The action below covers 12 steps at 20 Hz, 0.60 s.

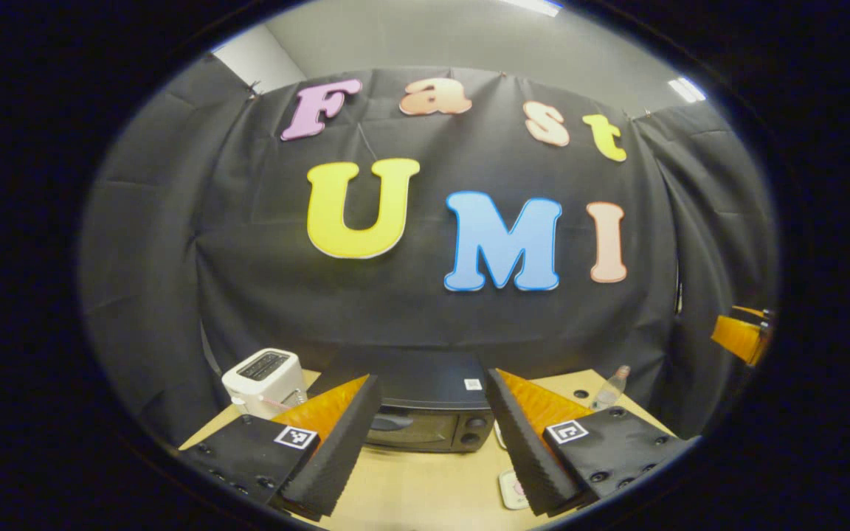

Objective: Open the electric oven with the left hand, put the food in, and close the electric oven.

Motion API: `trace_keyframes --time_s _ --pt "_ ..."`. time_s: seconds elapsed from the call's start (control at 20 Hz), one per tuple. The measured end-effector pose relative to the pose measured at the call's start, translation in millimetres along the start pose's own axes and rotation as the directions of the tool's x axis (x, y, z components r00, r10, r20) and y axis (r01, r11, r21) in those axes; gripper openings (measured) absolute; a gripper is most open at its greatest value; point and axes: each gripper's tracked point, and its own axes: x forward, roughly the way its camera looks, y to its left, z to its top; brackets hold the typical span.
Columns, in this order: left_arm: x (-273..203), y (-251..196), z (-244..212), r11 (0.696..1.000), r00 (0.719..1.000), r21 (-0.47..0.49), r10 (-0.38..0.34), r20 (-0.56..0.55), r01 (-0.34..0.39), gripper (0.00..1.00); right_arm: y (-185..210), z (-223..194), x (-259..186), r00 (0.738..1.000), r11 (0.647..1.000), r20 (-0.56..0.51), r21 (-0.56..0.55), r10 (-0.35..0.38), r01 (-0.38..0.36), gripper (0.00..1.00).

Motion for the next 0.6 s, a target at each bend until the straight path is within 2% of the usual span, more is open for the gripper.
trace_keyframes --time_s 0.1,0.35,0.45,0.6 --pt "36 18 -21 1.000 0.999 -0.005 -0.015 -0.052 0.015 0.97 5 -6 4 0.999 0.999 -0.015 -0.004 -0.036 0.036 0.97" --pt "115 49 -79 0.999 0.985 0.012 -0.031 -0.172 0.033 1.00 12 -18 9 0.993 0.995 -0.054 -0.023 -0.103 0.102 0.97" --pt "139 59 -103 0.999 0.977 0.025 -0.020 -0.211 0.025 0.97 7 -22 10 0.988 0.990 -0.066 -0.031 -0.139 0.137 0.96" --pt "164 68 -136 1.000 0.962 -0.017 -0.016 -0.271 0.012 1.00 3 -28 8 0.981 0.986 -0.097 -0.021 -0.169 0.168 0.97"
